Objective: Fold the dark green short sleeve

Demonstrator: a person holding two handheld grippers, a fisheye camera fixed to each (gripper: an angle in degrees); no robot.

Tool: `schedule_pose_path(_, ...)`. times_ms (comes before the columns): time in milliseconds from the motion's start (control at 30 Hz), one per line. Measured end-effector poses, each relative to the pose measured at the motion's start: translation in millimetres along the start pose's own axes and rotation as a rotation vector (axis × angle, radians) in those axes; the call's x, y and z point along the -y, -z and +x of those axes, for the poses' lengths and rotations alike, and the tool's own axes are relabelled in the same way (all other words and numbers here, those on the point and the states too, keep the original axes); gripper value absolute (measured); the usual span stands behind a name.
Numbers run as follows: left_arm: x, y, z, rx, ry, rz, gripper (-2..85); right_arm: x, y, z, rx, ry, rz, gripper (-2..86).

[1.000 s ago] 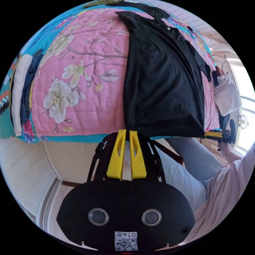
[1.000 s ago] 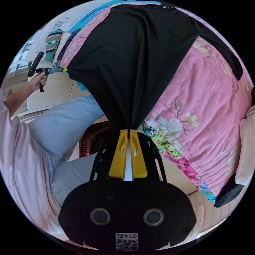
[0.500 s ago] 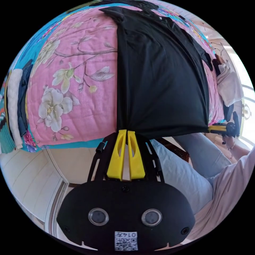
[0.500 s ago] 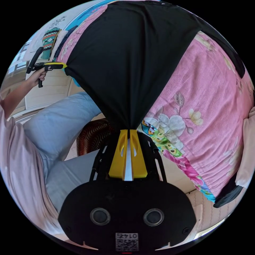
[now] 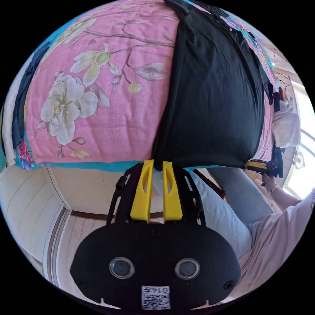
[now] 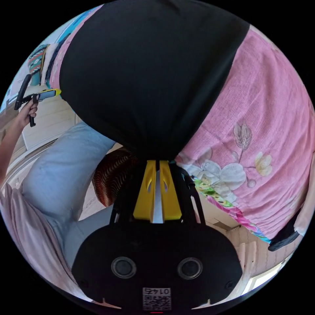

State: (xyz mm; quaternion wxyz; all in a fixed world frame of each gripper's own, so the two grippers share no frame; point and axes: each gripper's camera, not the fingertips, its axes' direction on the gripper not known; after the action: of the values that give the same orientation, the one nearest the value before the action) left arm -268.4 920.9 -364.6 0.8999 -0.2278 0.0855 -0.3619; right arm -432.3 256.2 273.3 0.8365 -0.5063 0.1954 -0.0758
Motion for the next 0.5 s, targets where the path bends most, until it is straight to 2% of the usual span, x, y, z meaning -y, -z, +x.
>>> schedule_pose_path(67, -9, 21, -10, 0.076, 0.015, 0.03, 6.4, -3, 18, 7, 0.024, 0.016, -0.043, 1.6)
schedule_pose_path(133, -6, 55, -21, 0.154, 0.029, 0.141, 5.9, 4, 40, 13, -0.007, 0.023, -0.091, 3.4)
schedule_pose_path(233, 30, 95, -30, 0.126, 0.01, 0.361, 4.3, 42, 103, 9, -0.097, 0.142, -0.003, 3.8)
schedule_pose_path(333, 91, 123, -33, 0.062, -0.026, 0.59, 4.5, 119, 178, -15, -0.171, 0.323, 0.182, 3.4)
schedule_pose_path(400, 132, 135, -32, 0.007, -0.065, 0.683, 4.9, 194, 239, -49, -0.179, 0.483, 0.377, 3.6)
schedule_pose_path(500, 196, 141, -38, -0.099, -0.073, 0.715, 5.8, 287, 304, -105, -0.277, 0.608, 0.566, 4.5)
